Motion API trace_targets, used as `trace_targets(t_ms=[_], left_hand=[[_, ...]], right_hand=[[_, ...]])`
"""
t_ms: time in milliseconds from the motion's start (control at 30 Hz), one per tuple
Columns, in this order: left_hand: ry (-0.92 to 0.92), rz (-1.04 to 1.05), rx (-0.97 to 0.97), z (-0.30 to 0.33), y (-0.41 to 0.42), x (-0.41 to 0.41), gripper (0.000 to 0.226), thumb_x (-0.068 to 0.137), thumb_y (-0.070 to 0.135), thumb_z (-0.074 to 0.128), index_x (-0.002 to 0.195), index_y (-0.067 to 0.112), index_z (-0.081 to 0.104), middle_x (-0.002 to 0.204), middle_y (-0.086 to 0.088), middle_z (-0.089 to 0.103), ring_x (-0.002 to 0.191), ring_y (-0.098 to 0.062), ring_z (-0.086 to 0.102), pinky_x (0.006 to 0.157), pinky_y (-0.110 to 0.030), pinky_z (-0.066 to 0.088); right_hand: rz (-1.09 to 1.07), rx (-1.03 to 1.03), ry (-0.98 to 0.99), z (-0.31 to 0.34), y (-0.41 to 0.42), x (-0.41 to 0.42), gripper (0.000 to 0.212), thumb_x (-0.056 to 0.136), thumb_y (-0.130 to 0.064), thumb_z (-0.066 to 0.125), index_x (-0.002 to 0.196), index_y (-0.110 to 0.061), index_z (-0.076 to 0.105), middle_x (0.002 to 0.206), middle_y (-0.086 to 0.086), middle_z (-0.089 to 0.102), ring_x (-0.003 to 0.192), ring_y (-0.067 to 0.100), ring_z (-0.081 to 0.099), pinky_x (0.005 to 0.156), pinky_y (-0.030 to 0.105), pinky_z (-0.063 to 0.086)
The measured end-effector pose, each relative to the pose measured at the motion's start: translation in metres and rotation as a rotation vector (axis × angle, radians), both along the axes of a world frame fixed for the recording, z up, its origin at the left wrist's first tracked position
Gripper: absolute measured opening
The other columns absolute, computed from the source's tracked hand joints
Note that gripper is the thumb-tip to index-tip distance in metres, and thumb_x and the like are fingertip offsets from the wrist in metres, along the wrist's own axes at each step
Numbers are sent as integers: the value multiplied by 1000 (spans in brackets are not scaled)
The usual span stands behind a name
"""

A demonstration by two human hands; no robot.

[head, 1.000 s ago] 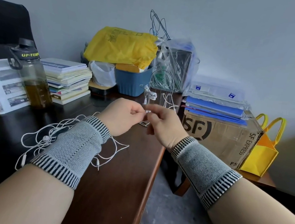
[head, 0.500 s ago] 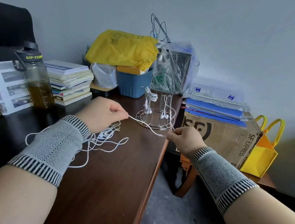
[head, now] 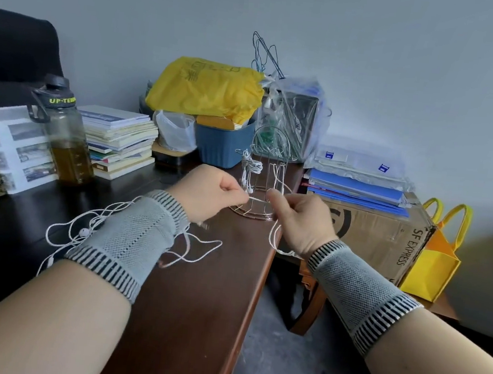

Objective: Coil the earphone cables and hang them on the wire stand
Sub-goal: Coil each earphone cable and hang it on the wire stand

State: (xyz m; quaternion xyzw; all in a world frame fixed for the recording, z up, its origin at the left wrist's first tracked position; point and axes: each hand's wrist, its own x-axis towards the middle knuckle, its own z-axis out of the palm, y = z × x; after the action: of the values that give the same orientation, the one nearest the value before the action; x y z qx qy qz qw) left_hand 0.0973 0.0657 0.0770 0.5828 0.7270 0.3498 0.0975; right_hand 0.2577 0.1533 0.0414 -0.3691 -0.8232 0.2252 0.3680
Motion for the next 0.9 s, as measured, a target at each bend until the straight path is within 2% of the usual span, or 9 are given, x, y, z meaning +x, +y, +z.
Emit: trace_targets(t_ms=[133, 300, 400, 467, 567, 700, 767, 833, 900], left_hand=[[-21, 137, 18, 4, -14, -32, 20, 87, 36, 69, 87, 17, 75, 75, 0, 71, 65, -7, 59, 56, -20, 40], [-32, 143, 46, 8, -17, -38, 14, 86, 35, 70, 86, 22, 75, 80, 8, 70, 77, -4, 61, 64, -17, 41], [-25, 69, 46, 7, -8, -22, 10, 85, 33, 72, 76, 28, 72, 80, 8, 72, 79, -6, 63, 69, -18, 44], [-34, 26, 57, 4, -1, -11, 11, 85, 28, 72, 74, 26, 72, 79, 0, 73, 73, -9, 60, 63, -14, 42], [-17, 6, 61, 0, 4, -6, 13, 86, 21, 69, 73, 24, 71, 78, -11, 73, 67, -10, 55, 52, -11, 36], [-45, 64, 25, -3, -5, -26, 12, 86, 33, 70, 78, 25, 74, 57, 13, 61, 48, 3, 49, 47, -12, 36], [-65, 135, 16, -5, -12, -43, 14, 86, 37, 69, 79, 26, 74, 52, 13, 57, 50, -5, 47, 51, -23, 37], [-92, 196, 27, -6, -17, -57, 13, 87, 37, 69, 81, 25, 73, 52, 10, 56, 56, -11, 47, 53, -25, 35], [-125, 222, 64, -7, -19, -65, 12, 87, 32, 70, 85, 22, 74, 44, 15, 55, 55, -8, 46, 54, -25, 34]], right_hand=[[-237, -40, 7, -6, 26, 22, 50, 92, -35, 54, 48, -15, 45, 43, -2, 45, 43, 14, 43, 48, 24, 33], [-210, -96, -324, -2, 27, 18, 33, 91, -33, 57, 76, -5, 68, 68, 6, 66, 58, 16, 56, 52, 22, 43], [-38, 4, -140, 13, 6, -5, 30, 95, -29, 51, 87, -7, 69, 75, 6, 67, 71, 23, 60, 63, 27, 45], [152, -132, 74, 22, -8, -23, 30, 96, -27, 51, 88, -5, 70, 80, 11, 70, 75, 24, 64, 71, 32, 51], [273, -290, 123, 22, -14, -31, 26, 95, -25, 54, 82, -8, 68, 57, -2, 59, 43, 4, 50, 49, 20, 43], [129, -220, 35, 12, 5, -10, 23, 93, -25, 58, 76, -13, 68, 40, -12, 43, 34, 1, 33, 41, 14, 32], [-19, -248, 92, 5, 22, 4, 25, 95, -24, 55, 82, -7, 68, 51, -4, 52, 43, 7, 43, 44, 25, 44], [-204, -257, 95, 0, 38, 13, 30, 94, -23, 52, 80, 0, 66, 61, 7, 56, 56, 19, 51, 60, 41, 53], [-305, -245, -49, -1, 41, 17, 34, 94, -22, 49, 68, -3, 61, 61, 7, 57, 57, 21, 53, 61, 36, 51]])
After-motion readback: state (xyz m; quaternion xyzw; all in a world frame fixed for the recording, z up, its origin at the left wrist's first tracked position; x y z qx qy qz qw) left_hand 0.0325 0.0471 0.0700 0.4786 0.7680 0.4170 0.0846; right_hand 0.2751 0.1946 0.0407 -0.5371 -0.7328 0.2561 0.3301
